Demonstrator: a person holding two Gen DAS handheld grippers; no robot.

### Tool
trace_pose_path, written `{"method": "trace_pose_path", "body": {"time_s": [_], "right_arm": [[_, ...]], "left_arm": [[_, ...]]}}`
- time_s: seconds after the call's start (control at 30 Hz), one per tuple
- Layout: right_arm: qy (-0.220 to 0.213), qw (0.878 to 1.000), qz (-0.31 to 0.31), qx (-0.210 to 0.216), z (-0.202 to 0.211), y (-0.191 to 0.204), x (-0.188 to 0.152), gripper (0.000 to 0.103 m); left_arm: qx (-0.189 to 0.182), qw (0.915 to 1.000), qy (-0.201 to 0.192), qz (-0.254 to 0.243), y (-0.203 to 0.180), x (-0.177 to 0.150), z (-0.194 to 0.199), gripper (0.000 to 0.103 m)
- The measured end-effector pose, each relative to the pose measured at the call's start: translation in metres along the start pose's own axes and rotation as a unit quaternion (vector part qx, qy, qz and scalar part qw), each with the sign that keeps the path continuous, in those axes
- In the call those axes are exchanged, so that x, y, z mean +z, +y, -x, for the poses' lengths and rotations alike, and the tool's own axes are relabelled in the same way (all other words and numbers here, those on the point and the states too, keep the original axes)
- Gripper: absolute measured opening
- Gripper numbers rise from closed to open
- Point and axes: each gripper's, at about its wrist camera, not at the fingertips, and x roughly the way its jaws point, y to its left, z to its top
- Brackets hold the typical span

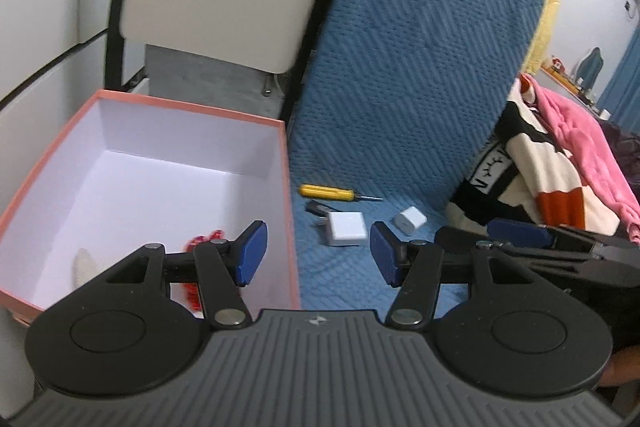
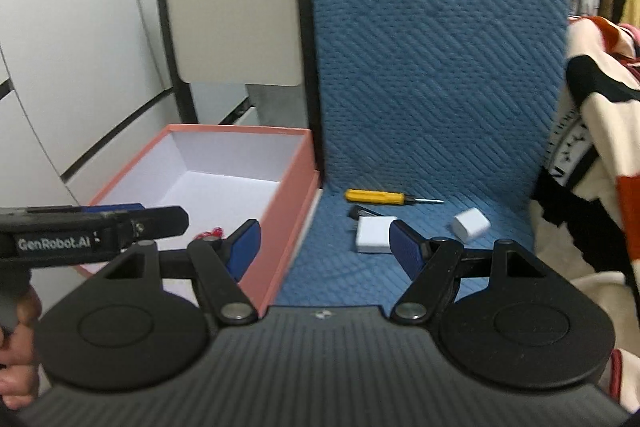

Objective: Organize rigid objects
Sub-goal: 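Withdraw both open tools from the pink box back over the seat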

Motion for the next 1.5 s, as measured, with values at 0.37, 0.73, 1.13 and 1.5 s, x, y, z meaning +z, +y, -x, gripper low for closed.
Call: {"method": "trace_pose_path", "body": {"time_s": [0.37, 0.73, 1.13, 1.5], "right_arm": [[-0.009, 1.0, -0.01, -0.023, 0.019, -0.037, -0.04, 0.073], [0.002, 0.999, -0.011, -0.04, 0.024, -0.069, -0.077, 0.073], [0.011, 0.998, -0.024, -0.054, 0.033, -0.09, -0.1, 0.073], [0.023, 0.996, -0.041, -0.073, 0.028, -0.1, -0.1, 0.073]], "left_arm": [[-0.006, 0.9996, 0.012, -0.025, -0.053, -0.032, -0.021, 0.063], [-0.004, 0.9988, 0.026, -0.041, -0.089, -0.061, -0.037, 0.063], [-0.004, 0.9971, 0.043, -0.063, -0.115, -0.086, -0.046, 0.063], [0.006, 0.9975, 0.039, -0.058, -0.103, -0.083, -0.054, 0.063]]}}
